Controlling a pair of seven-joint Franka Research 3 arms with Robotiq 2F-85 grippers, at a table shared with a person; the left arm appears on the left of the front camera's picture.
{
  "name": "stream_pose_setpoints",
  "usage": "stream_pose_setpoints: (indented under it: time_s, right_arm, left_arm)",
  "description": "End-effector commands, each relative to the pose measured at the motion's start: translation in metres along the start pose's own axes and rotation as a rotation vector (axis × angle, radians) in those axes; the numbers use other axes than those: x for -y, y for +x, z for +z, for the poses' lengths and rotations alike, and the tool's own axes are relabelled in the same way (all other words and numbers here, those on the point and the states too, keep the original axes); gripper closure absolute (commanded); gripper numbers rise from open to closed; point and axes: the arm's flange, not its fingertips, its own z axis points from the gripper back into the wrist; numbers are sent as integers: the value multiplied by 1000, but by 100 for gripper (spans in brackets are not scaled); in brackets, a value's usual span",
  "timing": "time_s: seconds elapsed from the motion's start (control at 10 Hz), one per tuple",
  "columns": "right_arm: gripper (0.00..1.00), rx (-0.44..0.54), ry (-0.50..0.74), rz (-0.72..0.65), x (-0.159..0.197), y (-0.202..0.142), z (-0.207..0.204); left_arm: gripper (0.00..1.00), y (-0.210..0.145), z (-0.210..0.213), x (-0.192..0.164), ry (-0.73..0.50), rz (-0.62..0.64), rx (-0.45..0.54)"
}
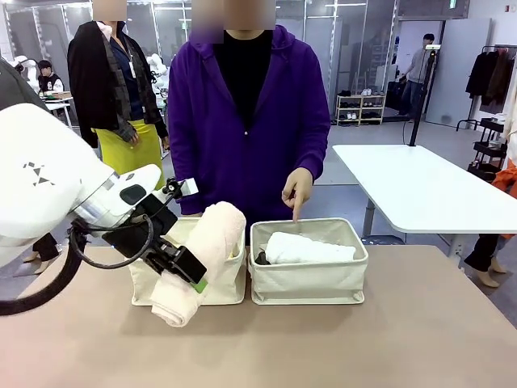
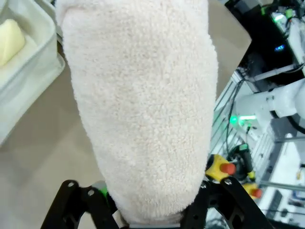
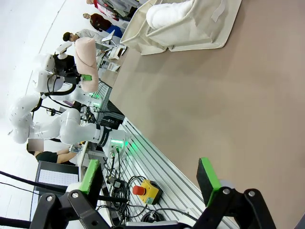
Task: Divide the towels into two baskets.
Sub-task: Pick up one hotel-folded towel from the bottom of the table and place it in the Fabric basket indicated by the person.
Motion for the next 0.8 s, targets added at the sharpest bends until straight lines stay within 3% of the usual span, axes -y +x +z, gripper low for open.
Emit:
stream_pose_setpoints:
  time_s: [0.0, 0.3, 0.6, 0.7]
  right_arm:
    - [0, 12, 11, 16, -3, -1, 0]
    - [0, 12, 11, 16, -3, -1, 0]
    - [0, 12, 11, 16, -3, -1, 0]
    - [0, 12, 11, 16, -3, -1, 0]
  left_arm:
    - [69, 60, 3, 11, 112, -257, -93]
    - [69, 159, -53, 36, 100, -616, -287]
    - [69, 228, -96, 67, 158, -869, -351]
    - [69, 245, -110, 70, 244, -947, -392]
